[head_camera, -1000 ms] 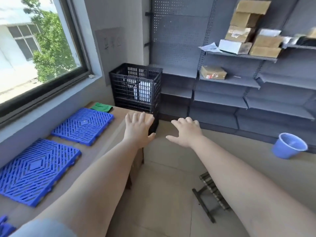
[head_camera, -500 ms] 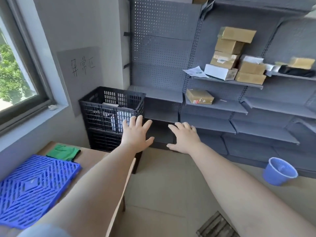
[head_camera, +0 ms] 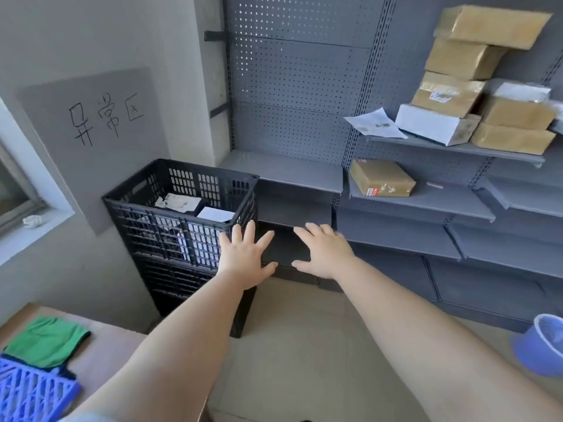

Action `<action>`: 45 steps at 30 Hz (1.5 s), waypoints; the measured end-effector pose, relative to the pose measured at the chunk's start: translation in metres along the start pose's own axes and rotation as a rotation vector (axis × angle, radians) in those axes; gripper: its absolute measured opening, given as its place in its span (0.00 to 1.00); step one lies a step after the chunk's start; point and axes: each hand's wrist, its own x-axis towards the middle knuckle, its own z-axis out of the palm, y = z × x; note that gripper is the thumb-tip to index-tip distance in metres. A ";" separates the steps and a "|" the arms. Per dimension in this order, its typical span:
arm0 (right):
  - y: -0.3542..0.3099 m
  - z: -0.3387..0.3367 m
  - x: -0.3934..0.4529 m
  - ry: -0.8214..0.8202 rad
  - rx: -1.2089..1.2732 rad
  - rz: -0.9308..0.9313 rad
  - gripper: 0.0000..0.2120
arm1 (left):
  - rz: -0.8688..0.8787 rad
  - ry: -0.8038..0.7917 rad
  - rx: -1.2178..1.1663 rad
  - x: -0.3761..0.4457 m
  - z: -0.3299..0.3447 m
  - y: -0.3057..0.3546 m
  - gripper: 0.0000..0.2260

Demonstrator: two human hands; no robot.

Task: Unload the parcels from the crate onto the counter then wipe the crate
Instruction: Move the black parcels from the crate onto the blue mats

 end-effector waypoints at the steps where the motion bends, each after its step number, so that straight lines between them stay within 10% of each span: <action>1: 0.011 -0.001 0.023 0.008 -0.007 -0.025 0.39 | -0.033 0.004 0.005 0.022 0.003 -0.001 0.34; 9: 0.054 -0.019 0.208 0.036 -0.032 -0.268 0.37 | -0.380 -0.005 -0.068 0.166 0.017 -0.039 0.35; 25: -0.118 0.012 0.511 -0.106 -0.065 -0.662 0.34 | -0.614 -0.157 0.042 0.263 0.125 -0.262 0.33; 45: -0.237 0.133 0.729 -0.628 0.166 -0.821 0.44 | -1.286 -0.492 -0.340 0.391 0.263 -0.310 0.37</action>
